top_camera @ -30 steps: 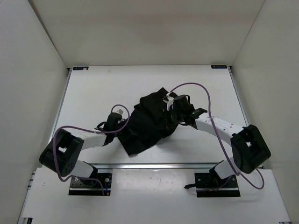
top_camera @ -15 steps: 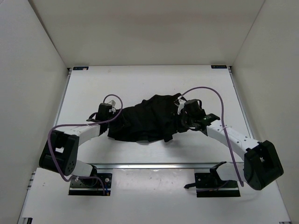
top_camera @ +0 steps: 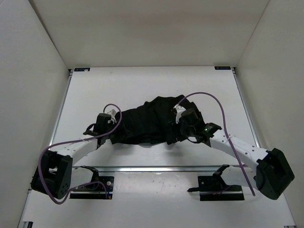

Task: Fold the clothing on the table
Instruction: Flatten the skirt out

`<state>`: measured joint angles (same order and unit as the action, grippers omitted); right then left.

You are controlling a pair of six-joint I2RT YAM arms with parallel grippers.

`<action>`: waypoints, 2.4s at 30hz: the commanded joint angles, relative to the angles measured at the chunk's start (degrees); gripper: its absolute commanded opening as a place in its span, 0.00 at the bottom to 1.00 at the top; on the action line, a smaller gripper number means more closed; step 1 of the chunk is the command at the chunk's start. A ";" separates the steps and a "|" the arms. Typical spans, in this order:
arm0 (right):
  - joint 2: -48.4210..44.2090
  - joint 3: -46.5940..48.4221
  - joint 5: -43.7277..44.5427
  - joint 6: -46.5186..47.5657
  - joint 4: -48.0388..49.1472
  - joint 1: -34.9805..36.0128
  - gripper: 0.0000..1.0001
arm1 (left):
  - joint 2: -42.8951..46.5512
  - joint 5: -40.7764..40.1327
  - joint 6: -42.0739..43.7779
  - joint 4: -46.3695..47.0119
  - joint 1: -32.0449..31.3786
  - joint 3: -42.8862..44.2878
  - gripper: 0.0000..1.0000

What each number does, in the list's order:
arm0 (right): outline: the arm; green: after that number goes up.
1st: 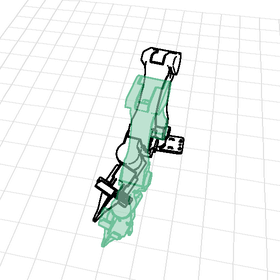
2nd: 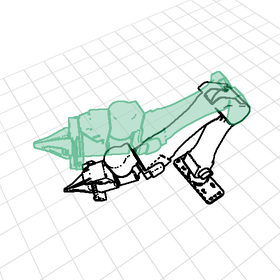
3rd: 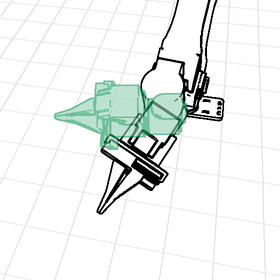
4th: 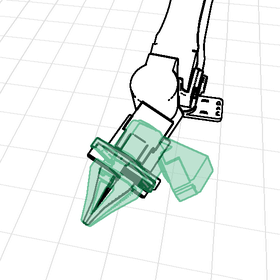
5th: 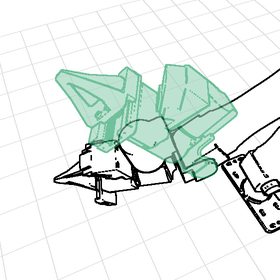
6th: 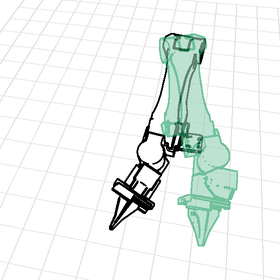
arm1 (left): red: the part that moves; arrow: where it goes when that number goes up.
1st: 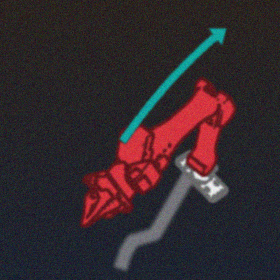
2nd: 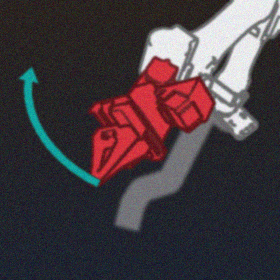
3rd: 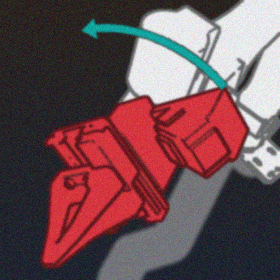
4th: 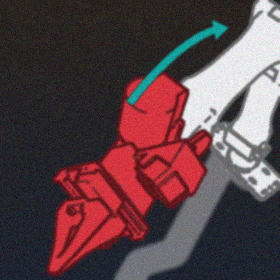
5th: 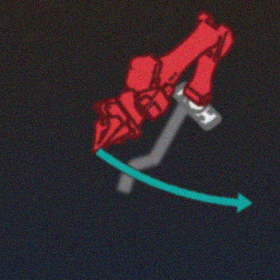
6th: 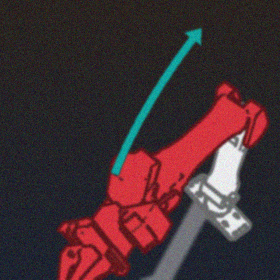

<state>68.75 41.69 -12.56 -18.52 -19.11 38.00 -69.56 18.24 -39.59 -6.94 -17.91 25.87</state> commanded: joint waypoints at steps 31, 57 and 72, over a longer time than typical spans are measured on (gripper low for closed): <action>-9.16 -14.35 -2.65 -6.79 13.14 -7.49 0.00 | -2.16 -3.03 -5.49 5.70 -5.37 -2.49 0.77; -14.17 18.14 -31.21 -3.79 5.23 -32.55 0.00 | 8.65 6.28 0.22 -11.25 9.46 34.84 0.00; 12.86 57.14 -30.78 -3.54 3.65 -31.49 0.00 | -21.18 16.91 2.76 -18.26 14.30 80.66 0.00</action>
<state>73.69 91.55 -44.38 -22.28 -16.43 7.01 -80.38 32.36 -39.40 -20.27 -4.89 95.04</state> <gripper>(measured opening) 0.008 0.034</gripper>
